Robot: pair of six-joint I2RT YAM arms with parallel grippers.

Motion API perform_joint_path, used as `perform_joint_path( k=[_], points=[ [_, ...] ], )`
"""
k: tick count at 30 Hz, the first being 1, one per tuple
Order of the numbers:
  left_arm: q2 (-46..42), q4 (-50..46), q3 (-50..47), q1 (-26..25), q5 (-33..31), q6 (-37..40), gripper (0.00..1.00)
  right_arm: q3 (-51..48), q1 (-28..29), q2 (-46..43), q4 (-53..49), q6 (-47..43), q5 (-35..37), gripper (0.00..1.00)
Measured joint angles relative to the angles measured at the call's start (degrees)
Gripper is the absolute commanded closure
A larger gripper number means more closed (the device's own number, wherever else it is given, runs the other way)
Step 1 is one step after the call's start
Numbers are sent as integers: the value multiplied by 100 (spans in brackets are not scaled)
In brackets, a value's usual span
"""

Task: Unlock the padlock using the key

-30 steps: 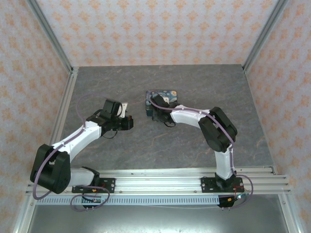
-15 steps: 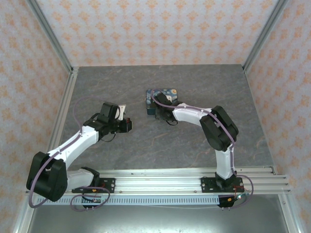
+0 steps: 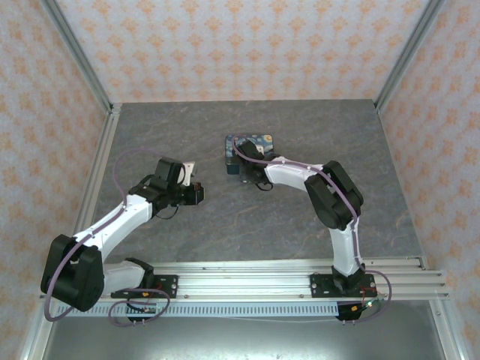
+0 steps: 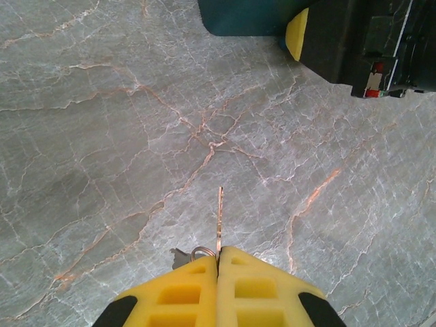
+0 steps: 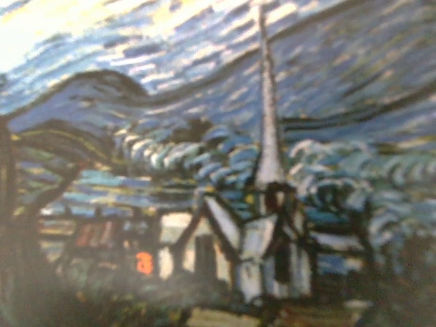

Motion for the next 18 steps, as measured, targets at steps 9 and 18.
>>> perform_joint_path(
  k=[9, 18],
  points=[
    [-70, 55, -4, 0, 216, 332, 100, 280, -76, 0, -511, -63, -181, 93],
    [-374, 776, -164, -42, 887, 879, 100, 756, -264, -118, -1283, -96, -1259, 96]
  ],
)
